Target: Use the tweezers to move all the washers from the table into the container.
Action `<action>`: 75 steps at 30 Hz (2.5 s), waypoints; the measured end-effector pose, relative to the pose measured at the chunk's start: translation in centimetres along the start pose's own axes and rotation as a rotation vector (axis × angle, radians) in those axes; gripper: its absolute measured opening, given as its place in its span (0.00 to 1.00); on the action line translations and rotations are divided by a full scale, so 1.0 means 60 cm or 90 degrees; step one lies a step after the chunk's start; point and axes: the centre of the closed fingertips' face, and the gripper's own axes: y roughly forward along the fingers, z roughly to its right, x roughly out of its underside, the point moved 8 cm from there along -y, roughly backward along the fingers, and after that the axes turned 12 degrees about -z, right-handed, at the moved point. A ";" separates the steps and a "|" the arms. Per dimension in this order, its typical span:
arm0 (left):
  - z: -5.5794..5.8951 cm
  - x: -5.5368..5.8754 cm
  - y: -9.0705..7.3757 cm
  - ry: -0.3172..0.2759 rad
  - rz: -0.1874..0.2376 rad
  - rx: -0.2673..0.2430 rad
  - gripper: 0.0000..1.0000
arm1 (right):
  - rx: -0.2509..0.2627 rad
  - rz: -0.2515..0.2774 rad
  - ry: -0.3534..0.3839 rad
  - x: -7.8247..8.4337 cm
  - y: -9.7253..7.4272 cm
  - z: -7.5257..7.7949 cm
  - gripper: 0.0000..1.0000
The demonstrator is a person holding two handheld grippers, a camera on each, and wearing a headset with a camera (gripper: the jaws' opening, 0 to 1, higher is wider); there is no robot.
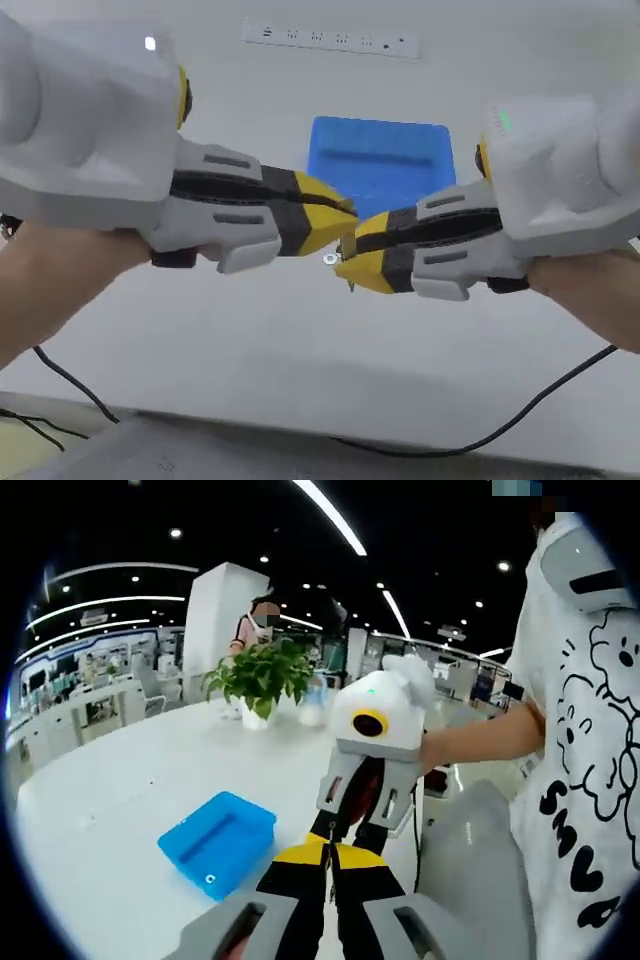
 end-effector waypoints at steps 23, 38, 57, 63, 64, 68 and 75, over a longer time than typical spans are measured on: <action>-0.071 0.051 0.065 0.063 -0.079 -0.055 0.00 | 0.048 -0.007 0.022 0.031 0.058 0.080 0.07; -0.083 0.068 0.085 0.081 -0.117 -0.049 0.00 | 0.028 -0.007 0.050 0.051 0.080 0.095 0.07; -0.080 0.074 0.082 0.068 -0.128 -0.051 0.00 | 0.001 0.001 0.080 0.061 0.093 0.103 0.09; -0.080 0.070 0.082 0.082 -0.143 -0.057 0.00 | -0.007 0.005 0.089 0.062 0.095 0.106 0.09; -0.079 0.070 0.082 0.084 -0.146 -0.056 0.00 | -0.003 0.001 0.087 0.062 0.095 0.107 0.10; -0.080 0.069 0.083 0.085 -0.146 -0.057 0.00 | -0.001 0.000 0.084 0.063 0.096 0.107 0.09; -0.077 0.065 0.083 0.092 -0.148 -0.058 0.00 | -0.005 0.002 0.082 0.059 0.097 0.103 0.09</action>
